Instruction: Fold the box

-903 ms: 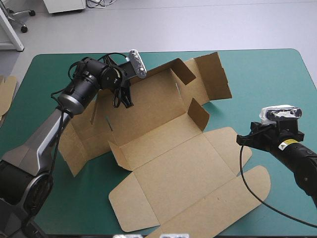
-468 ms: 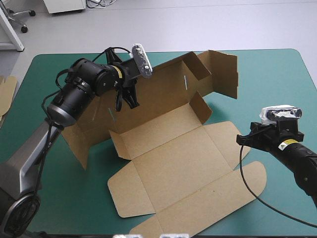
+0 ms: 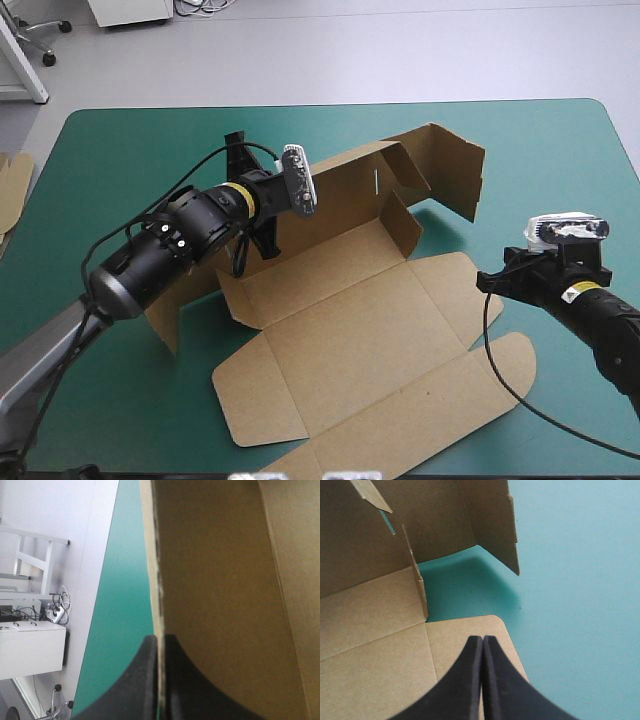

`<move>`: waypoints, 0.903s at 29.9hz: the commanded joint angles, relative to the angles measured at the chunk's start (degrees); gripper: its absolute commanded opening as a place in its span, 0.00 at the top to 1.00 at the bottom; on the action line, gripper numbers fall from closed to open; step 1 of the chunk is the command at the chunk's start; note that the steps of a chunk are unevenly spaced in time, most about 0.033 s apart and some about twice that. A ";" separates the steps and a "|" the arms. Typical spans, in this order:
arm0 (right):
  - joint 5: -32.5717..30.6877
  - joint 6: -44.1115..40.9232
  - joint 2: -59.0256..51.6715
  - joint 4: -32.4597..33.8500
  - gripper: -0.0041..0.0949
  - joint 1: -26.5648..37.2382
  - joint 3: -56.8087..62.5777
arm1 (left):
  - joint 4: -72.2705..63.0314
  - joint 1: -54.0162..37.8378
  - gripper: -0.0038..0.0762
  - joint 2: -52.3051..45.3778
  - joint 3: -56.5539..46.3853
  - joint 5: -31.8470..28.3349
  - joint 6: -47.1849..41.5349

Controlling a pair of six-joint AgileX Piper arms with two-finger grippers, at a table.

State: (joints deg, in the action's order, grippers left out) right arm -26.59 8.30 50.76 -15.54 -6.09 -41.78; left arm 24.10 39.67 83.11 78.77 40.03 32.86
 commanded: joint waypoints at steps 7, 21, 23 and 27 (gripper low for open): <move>3.25 0.67 -0.34 -1.17 0.99 0.50 -2.17 | 3.99 6.32 0.97 -6.35 -8.17 -6.93 -3.04; 1.91 0.69 -0.10 -3.43 0.99 0.50 -5.14 | 16.75 11.57 0.97 -6.47 -13.50 -9.35 -15.93; 0.81 0.69 1.01 -3.58 0.99 0.50 -6.61 | 17.41 12.29 0.97 -6.47 -14.87 -9.62 -15.93; -0.91 0.58 5.12 -3.84 0.99 0.50 -12.17 | 19.61 12.89 0.97 -6.47 -16.80 -10.43 -15.93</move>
State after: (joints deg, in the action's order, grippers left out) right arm -29.62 8.48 53.71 -18.35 -6.09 -48.48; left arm 44.49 51.58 77.58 62.38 32.27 17.78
